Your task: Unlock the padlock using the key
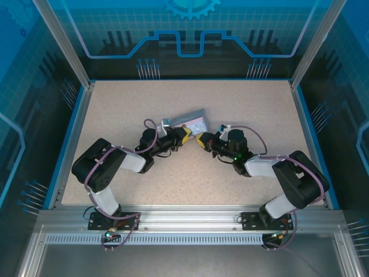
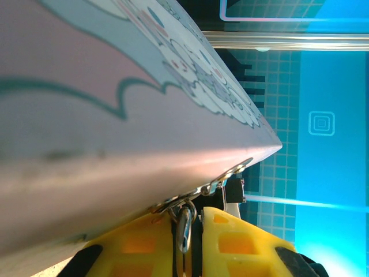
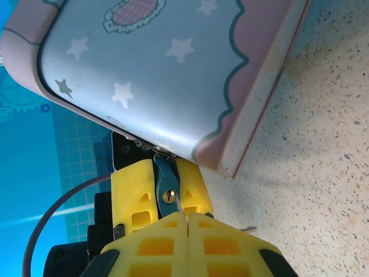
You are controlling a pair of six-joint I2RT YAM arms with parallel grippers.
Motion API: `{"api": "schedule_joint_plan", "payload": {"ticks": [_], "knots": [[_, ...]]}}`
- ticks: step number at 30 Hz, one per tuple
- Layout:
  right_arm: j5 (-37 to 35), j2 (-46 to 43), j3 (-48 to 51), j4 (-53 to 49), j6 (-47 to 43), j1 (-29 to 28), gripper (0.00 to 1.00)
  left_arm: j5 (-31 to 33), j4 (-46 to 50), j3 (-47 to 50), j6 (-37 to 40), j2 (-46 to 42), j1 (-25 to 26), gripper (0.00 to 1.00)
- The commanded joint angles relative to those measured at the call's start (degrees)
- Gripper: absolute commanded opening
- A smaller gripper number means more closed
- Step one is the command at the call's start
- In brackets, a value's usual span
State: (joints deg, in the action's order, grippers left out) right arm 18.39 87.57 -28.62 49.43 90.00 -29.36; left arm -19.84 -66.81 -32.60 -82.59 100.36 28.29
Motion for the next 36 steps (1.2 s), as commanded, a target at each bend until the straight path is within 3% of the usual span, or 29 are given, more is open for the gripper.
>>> {"api": "schedule_joint_plan", "payload": {"ticks": [1,28,36], "knots": [[-0.2,0.66,-1.04,2.02,0.18,-0.69,0.0,0.05,-4.2,-0.89,0.36,0.19,0.18,0.0],[0.31,2.55,-4.27,2.15,0.52,-1.7,0.0,0.06,-4.67,-0.62,0.3,0.61,0.5,0.0],[1.3,6.11,-3.99,6.43,0.72,-1.44,0.0,-0.36,-5.63,-0.62,-0.42,0.59,0.56,0.0]]}}
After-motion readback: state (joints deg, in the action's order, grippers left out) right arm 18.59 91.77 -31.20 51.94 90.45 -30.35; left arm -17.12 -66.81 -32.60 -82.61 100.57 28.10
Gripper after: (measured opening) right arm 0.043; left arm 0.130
